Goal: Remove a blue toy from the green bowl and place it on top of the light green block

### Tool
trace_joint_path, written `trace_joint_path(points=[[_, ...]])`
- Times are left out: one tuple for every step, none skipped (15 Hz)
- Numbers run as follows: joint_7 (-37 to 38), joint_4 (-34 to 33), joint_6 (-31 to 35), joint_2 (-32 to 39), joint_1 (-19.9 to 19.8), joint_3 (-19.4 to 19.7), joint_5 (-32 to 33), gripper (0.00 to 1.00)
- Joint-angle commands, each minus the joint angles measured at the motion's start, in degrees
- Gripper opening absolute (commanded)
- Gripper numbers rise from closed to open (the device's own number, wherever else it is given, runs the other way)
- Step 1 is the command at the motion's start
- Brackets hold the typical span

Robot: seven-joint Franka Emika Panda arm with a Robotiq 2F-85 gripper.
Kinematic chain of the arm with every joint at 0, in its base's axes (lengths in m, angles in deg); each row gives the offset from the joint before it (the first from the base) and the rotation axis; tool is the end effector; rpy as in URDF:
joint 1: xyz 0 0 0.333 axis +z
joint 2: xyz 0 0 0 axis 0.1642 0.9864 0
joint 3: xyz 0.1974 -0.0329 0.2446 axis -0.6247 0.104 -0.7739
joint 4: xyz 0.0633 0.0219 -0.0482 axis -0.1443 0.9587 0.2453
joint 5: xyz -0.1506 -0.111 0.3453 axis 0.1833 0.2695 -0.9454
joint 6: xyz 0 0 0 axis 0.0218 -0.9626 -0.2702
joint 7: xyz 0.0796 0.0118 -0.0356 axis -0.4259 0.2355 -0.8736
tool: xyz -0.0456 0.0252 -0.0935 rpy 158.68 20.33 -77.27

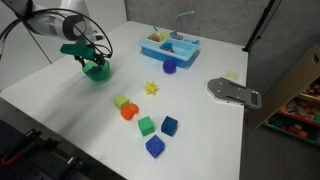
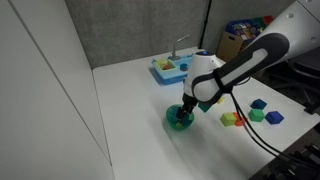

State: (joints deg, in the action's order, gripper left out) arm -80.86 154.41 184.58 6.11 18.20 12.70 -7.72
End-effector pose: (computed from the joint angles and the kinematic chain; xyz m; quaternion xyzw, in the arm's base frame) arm 0.6019 0.2010 0.1028 -0.9854 -0.1572 0.0142 0.0637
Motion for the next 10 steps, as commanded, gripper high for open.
trace_joint_path(points=[[-1.73,-1.22,0.1,1.15,-0.96,-0.56,-0.64,1.0],[-1.67,-1.3,0.03,1.3,-1.0,-0.52,-0.64,1.0],[-1.66,-1.35,0.01,1.42,-1.04,-0.5,-0.62,1.0],[-1.63,-1.46,-0.13,1.61,-1.01,-0.43,-0.53,1.0],[-1.55,-1.55,-0.17,1.79,-0.95,-0.34,-0.45,1.0],[-1.46,-1.65,-0.27,1.97,-0.92,-0.25,-0.4,1.0],[-1.4,-1.73,-0.38,2.08,-0.85,-0.17,-0.32,1.0],[-1.23,-1.8,-0.41,2.19,-0.69,0.0,-0.19,0.88],[-1.17,-1.85,-0.47,2.27,-0.65,0.06,-0.17,0.74],[-1.13,-1.88,-0.57,2.26,-0.7,0.02,-0.25,0.65]])
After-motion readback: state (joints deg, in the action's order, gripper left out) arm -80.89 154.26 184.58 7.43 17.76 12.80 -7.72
